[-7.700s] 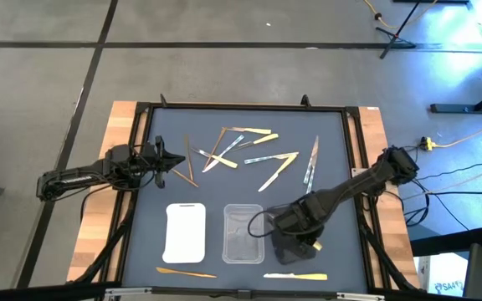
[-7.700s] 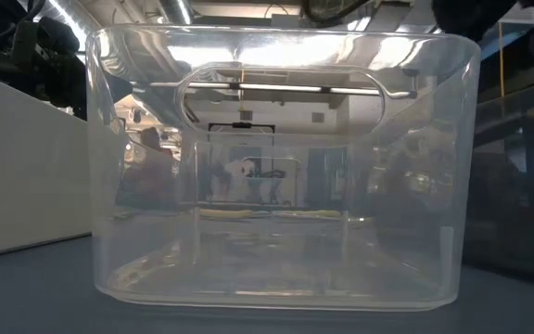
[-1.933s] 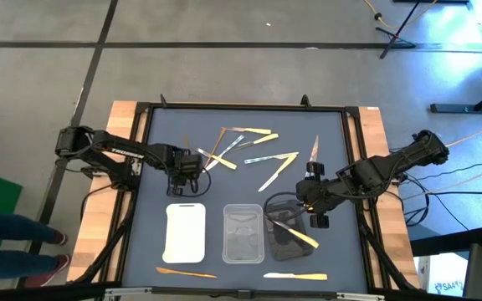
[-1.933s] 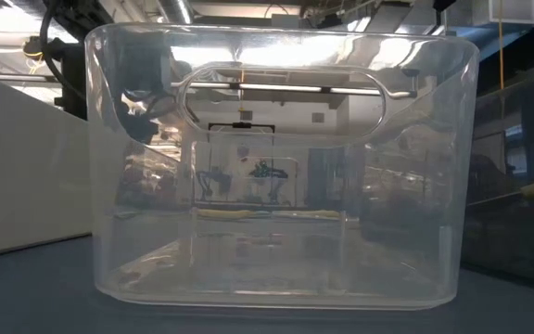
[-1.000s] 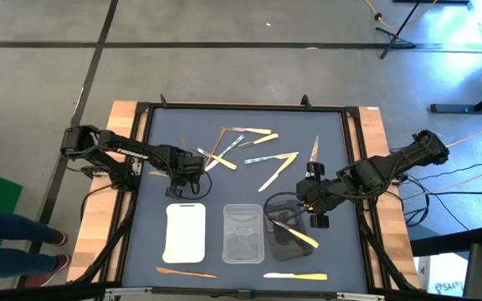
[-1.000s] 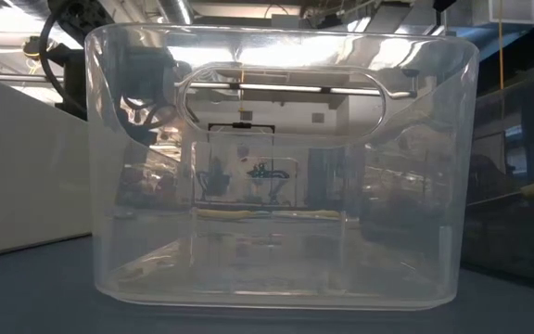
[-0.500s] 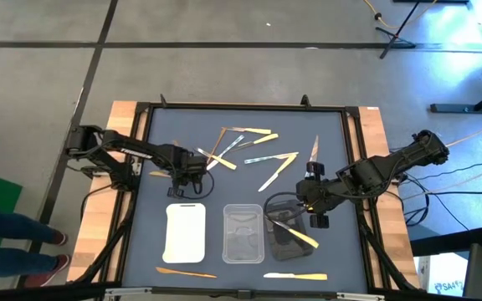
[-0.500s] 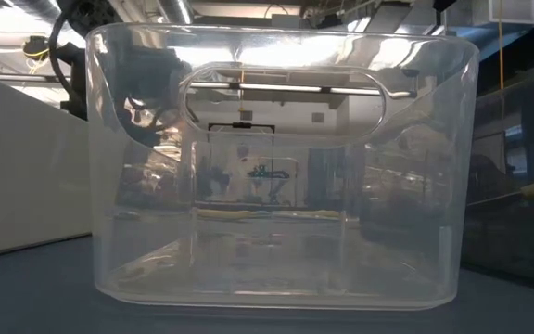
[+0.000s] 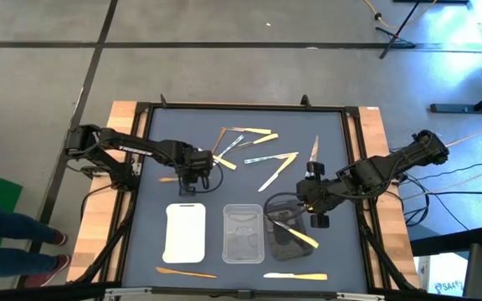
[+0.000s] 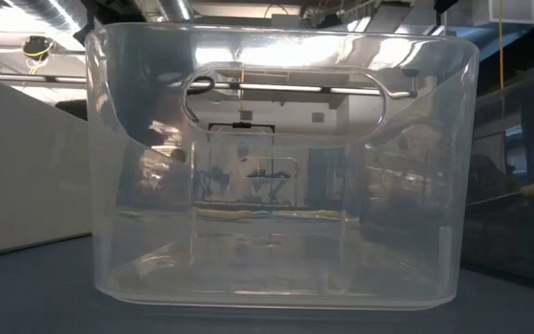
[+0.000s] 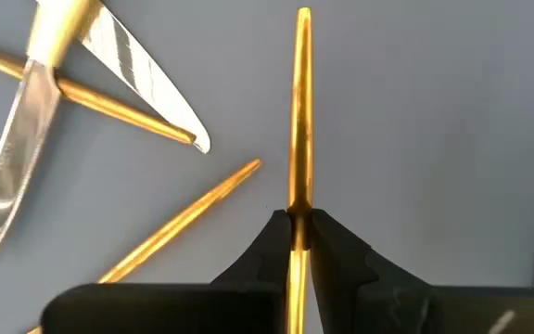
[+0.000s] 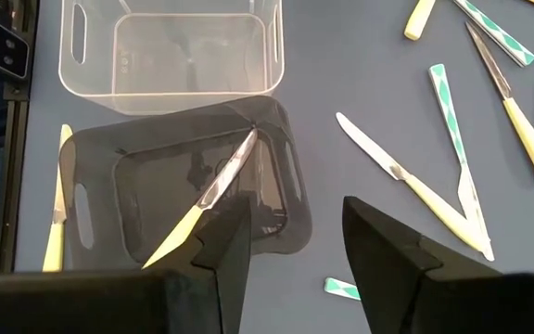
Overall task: Sort silverware by color (type)
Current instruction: Put the gold table knife into the white bin
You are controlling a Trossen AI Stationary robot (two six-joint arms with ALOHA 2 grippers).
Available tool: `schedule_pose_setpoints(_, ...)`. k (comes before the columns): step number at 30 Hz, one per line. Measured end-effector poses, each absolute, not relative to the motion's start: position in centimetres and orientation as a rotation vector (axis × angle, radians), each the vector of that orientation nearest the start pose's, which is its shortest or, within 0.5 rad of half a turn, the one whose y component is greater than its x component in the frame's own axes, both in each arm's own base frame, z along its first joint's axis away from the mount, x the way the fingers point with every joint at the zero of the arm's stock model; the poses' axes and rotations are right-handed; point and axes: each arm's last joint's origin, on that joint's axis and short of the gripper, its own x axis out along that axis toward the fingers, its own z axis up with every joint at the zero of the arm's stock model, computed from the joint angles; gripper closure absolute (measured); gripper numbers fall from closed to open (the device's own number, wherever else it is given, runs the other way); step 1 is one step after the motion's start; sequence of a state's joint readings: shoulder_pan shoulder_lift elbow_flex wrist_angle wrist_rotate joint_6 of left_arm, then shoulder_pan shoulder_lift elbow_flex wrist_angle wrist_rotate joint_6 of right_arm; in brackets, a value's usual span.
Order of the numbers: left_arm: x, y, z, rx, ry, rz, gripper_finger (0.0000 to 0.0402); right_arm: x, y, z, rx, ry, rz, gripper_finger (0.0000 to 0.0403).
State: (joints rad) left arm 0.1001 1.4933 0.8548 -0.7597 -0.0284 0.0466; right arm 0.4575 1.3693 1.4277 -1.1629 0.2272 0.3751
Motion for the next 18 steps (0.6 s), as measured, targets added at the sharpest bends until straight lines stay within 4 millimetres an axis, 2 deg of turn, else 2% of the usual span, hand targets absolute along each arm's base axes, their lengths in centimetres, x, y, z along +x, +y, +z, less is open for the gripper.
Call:
schedule_pose_setpoints(9, 26.9, 2.7, 20.6, -0.067, 1.275, 0.125, 0.0383, 22.8, 10.5, 35.1, -0.069, 1.056, 0.029, 0.0244)
schedule_pose_setpoints(14, 28.3, 2.7, 23.6, -0.131, 1.176, 0.168, 0.0383, 22.8, 10.5, 35.1, -0.093, 1.055, 0.043, 0.0244)
schedule_pose_setpoints(18, 29.4, 1.8, 26.0, -0.209, 1.088, 0.195, 0.0383, 22.8, 10.5, 35.1, -0.099, 1.055, 0.047, 0.0244)
